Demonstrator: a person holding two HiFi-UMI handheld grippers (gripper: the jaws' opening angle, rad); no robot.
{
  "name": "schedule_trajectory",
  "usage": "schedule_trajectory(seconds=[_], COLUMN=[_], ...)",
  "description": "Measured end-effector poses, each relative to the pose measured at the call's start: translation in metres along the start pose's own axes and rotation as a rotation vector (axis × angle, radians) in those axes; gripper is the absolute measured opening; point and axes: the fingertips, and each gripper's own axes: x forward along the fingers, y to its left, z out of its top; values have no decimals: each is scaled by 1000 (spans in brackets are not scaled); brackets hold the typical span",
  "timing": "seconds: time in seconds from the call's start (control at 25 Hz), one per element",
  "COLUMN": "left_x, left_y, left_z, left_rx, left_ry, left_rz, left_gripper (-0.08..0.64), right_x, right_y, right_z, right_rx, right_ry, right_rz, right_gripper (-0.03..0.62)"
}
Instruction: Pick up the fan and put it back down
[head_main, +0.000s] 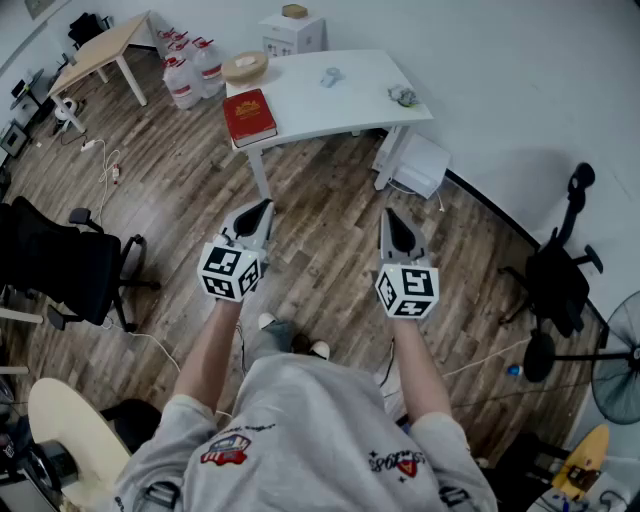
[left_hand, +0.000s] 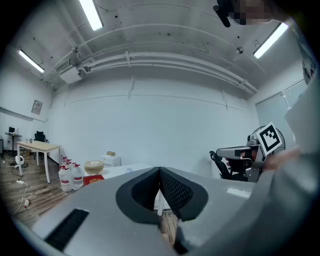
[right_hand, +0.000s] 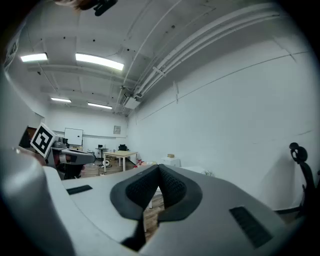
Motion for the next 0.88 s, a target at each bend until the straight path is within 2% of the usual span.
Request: schedule_trajectory(seconds=[0.12,0.24,0.32,0.44,0.48,0.6,0.88], left_x=[-1,-5,-6,-6,-5,-6,-10], left_y=[-3,-4,-7,-13,-14,-19,-9], left_z=[0,-4,-7,-9,-9,-13,-23], left_rx=[1,-3,-6,-9,-11,-13,-21], left_ry=[3,7,9,10,11,19,31], left_rz=[-1,1,-1,-2,0,6,48], left_gripper=[5,5,5,5,5,5,5], right_x=[-4,-6,-5,-2,-1,-4,5], right_y=[-1,2,3,-1,-3,-9,-10], right_z=[2,-1,-5,-14,-16,-20,-26], right_rx=[12,20,26,41,42,44,61], right_ry=[-18,-21,-14,6,13,14,7], right_rz=[16,38,48,46,44,37,54], right_gripper=[-9,42,120,293,315,337,341])
